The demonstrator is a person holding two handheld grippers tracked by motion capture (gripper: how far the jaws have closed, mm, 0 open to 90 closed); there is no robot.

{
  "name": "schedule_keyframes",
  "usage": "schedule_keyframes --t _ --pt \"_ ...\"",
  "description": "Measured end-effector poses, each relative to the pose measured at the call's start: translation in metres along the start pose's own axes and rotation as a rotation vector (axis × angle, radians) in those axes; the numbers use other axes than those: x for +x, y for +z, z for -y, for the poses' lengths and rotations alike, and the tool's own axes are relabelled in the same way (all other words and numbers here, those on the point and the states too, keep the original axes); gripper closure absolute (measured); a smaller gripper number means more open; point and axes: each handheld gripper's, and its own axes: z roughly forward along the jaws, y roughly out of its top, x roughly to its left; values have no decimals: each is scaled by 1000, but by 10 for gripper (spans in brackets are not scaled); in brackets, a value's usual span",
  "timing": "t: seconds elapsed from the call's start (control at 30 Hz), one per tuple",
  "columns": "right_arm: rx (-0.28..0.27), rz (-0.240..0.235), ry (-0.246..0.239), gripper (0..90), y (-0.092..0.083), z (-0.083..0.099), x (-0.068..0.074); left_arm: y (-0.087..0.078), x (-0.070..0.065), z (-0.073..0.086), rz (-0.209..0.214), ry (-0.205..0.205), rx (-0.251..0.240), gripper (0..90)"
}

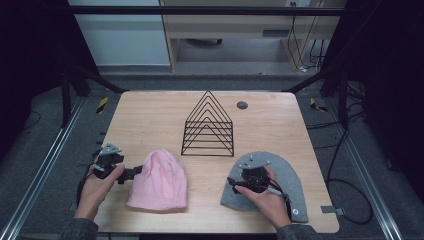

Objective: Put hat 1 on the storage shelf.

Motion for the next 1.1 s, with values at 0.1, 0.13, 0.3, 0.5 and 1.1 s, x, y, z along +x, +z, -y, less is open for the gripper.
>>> schedule_keyframes --t 0.1,0.13,0.3,0.5,1.1 --pt "2 4 7 235 -1 1 -1 0 -5 -2 15 7 12 107" --pt "3 7 6 235 -1 1 -1 0 -7 -2 21 6 13 112" --pt "3 7 3 235 -3 1 -2 1 -16 -5 35 26 24 109" --pt "13 18 10 235 -4 2 -4 2 -22 -9 45 45 35 140" --pt "25 5 -10 239 0 2 2 37 -19 -19 72 88 119 487"
